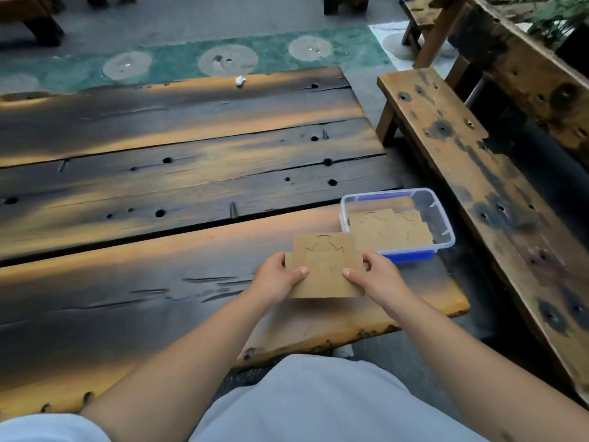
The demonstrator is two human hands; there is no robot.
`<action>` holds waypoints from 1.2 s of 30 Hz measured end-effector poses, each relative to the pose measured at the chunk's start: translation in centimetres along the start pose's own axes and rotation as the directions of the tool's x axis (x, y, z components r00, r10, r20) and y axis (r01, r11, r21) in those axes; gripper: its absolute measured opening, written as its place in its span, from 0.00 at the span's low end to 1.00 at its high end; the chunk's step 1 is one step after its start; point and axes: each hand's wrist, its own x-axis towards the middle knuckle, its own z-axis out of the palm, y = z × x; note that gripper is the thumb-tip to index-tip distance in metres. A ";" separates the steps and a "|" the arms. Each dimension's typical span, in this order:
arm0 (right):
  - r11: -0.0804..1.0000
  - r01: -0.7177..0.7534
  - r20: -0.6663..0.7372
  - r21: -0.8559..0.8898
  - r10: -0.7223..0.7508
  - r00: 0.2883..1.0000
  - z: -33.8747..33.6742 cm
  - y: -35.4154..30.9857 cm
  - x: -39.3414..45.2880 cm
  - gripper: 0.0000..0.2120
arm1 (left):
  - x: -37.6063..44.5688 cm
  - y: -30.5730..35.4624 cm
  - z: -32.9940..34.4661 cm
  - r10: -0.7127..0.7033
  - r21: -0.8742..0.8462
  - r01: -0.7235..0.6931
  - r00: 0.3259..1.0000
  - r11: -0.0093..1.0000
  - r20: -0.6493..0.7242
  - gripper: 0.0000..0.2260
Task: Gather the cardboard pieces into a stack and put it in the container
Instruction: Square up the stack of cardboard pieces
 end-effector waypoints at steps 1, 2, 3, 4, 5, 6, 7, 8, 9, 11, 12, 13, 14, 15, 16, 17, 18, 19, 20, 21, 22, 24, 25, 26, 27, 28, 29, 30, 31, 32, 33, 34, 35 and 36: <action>1.000 -0.004 -0.004 -0.012 0.004 1.000 -1.4 0.0 0.9 0.12 | 0.8 1.1 1.1 -0.006 0.007 0.006 1.000 1.000 -0.006 0.15; 1.000 -0.012 -0.006 -0.027 0.012 1.000 -2.6 0.0 1.6 0.13 | 1.5 1.9 2.1 -0.010 0.016 0.010 1.000 1.000 -0.012 0.16; 0.999 -0.017 -0.011 -0.036 0.016 1.000 -3.8 0.0 2.4 0.14 | 2.2 2.9 3.1 -0.011 0.022 0.012 1.000 1.000 -0.021 0.16; 0.999 -0.019 -0.017 -0.044 0.018 1.000 -5.3 0.0 3.2 0.15 | 2.9 3.9 4.3 -0.010 0.035 0.011 0.999 0.999 -0.034 0.17; 0.999 -0.018 -0.029 -0.051 0.017 0.999 -6.6 0.1 4.0 0.15 | 3.6 4.9 5.4 0.000 0.049 0.002 0.999 0.999 -0.051 0.17; 0.998 -0.019 -0.046 -0.060 0.016 0.999 -7.8 0.2 4.8 0.16 | 4.3 5.9 6.4 0.020 0.076 -0.015 0.997 0.997 -0.069 0.18; 0.998 -0.023 -0.061 -0.065 0.019 0.998 -9.1 0.4 5.7 0.16 | 5.0 7.0 7.5 0.047 0.116 -0.036 0.995 0.993 -0.089 0.18; 0.998 -0.033 -0.069 -0.061 0.029 0.997 -10.3 0.5 6.6 0.17 | 5.8 8.1 8.7 0.075 0.160 -0.058 0.992 0.985 -0.104 0.19; 0.998 -0.042 -0.072 -0.050 0.038 0.997 -11.4 0.6 7.6 0.17 | 6.7 9.0 9.7 0.103 0.200 -0.079 0.989 0.977 -0.109 0.20; 0.996 -0.055 -0.084 -0.064 0.050 0.995 -13.2 0.7 9.6 0.16 | 8.5 10.7 11.7 0.120 0.254 -0.089 0.987 0.963 -0.109 0.24; 0.994 -0.060 -0.092 -0.088 0.051 0.994 -14.2 0.8 10.9 0.14 | 9.6 11.4 12.7 0.111 0.268 -0.076 0.987 0.960 -0.116 0.24; 0.993 -0.055 -0.104 -0.107 0.044 0.994 -14.5 0.8 11.7 0.12 | 10.4 11.8 13.3 0.105 0.284 -0.067 0.987 0.956 -0.121 0.24; 0.990 -0.055 -0.113 -0.129 0.040 0.993 -14.8 0.8 12.5 0.12 | 11.0 12.0 13.8 0.091 0.301 -0.051 0.988 0.952 -0.122 0.24; 0.984 -0.059 -0.116 -0.165 0.040 0.992 -15.0 0.8 13.5 0.12 | 11.7 12.2 14.3 0.073 0.319 -0.029 0.989 0.947 -0.126 0.22; 0.975 -0.073 -0.113 -0.209 0.050 0.992 -15.2 1.0 14.5 0.14 | 12.3 12.4 14.9 0.053 0.337 -0.006 0.990 0.941 -0.129 0.21; 0.966 -0.090 -0.108 -0.241 0.065 0.992 -15.2 1.3 15.2 0.17 | 12.8 12.3 15.3 0.041 0.356 0.007 0.991 0.934 -0.126 0.19; 0.960 -0.106 -0.097 -0.258 0.084 0.992 -15.1 1.6 15.9 0.19 | 13.1 12.3 15.6 0.031 0.376 0.018 0.992 0.926 -0.124 0.17; 0.956 -0.121 -0.083 -0.268 0.102 0.991 -15.0 1.9 16.5 0.21 | 13.5 12.4 16.0 0.025 0.400 0.026 0.992 0.916 -0.122 0.16; 0.950 -0.135 -0.067 -0.280 0.121 0.990 -14.9 2.3 17.0 0.23 | 13.9 12.5 16.3 0.017 0.426 0.034 0.993 0.904 -0.115 0.15; 0.942 -0.148 -0.054 -0.301 0.138 0.989 -14.9 2.6 17.5 0.25 | 14.2 12.5 16.6 0.005 0.453 0.043 0.995 0.890 -0.103 0.16; 0.929 -0.160 -0.045 -0.333 0.154 0.987 -14.9 2.9 18.0 0.26 | 14.5 12.5 17.0 -0.016 0.482 0.056 0.996 0.874 -0.088 0.18; 0.892 -0.178 -0.032 -0.415 0.181 0.983 -14.9 3.4 18.7 0.27 | 15.0 12.4 17.5 -0.095 0.523 0.110 0.994 0.845 -0.055 0.24; 0.873 -0.182 -0.029 -0.452 0.190 0.981 -14.9 3.6 18.9 0.28 | 15.1 12.3 17.7 -0.137 0.535 0.134 0.990 0.834 -0.035 0.26; 0.856 -0.189 -0.029 -0.482 0.200 0.979 -14.9 3.8 19.1 0.28 | 15.4 12.2 17.9 -0.162 0.565 0.143 0.987 0.812 -0.017 0.27; 0.839 -0.201 -0.033 -0.506 0.214 0.976 -15.0 4.1 19.4 0.28 | 15.6 12.1 18.3 -0.183 0.597 0.147 0.983 0.789 0.000 0.28; 0.823 -0.205 -0.038 -0.529 0.219 0.975 -14.8 4.2 19.3 0.27 | 15.6 12.2 18.3 -0.183 0.627 0.140 0.983 0.767 0.004 0.28; 0.808 -0.209 -0.044 -0.551 0.222 0.974 -14.7 4.4 19.3 0.26 | 15.6 12.2 18.3 -0.178 0.661 0.127 0.984 0.740 0.010 0.25; 0.796 -0.212 -0.052 -0.566 0.223 0.973 -14.6 4.5 19.4 0.25 | 15.7 12.1 18.4 -0.164 0.692 0.106 0.986 0.714 0.019 0.22; 0.788 -0.215 -0.062 -0.577 0.221 0.973 -14.5 4.6 19.5 0.25 | 15.8 12.2 18.5 -0.161 0.698 0.097 0.987 0.709 0.027 0.18; 0.781 -0.223 -0.072 -0.583 0.224 0.972 -14.5 4.7 19.6 0.24 | 15.9 12.0 18.7 -0.166 0.708 0.095 0.986 0.700 0.031 0.17; 0.776 -0.229 -0.082 -0.588 0.224 0.971 -14.4 4.8 19.7 0.24 | 16.0 12.0 18.8 -0.167 0.724 0.089 0.985 0.684 0.037 0.16; 0.769 -0.234 -0.088 -0.594 0.227 0.970 -14.3 4.8 19.8 0.24 | 15.9 12.0 18.9 -0.172 0.736 0.087 0.984 0.672 0.040 0.17; 0.762 -0.238 -0.092 -0.603 0.230 0.969 -14.3 4.9 19.9 0.23 | 15.9 12.0 18.9 -0.166 0.760 0.070 0.985 0.646 0.051 0.19; 0.754 -0.240 -0.095 -0.611 0.231 0.968 -14.3 4.9 19.9 0.23 | 15.8 12.0 18.9 -0.154 0.773 0.055 0.986 0.632 0.056 0.20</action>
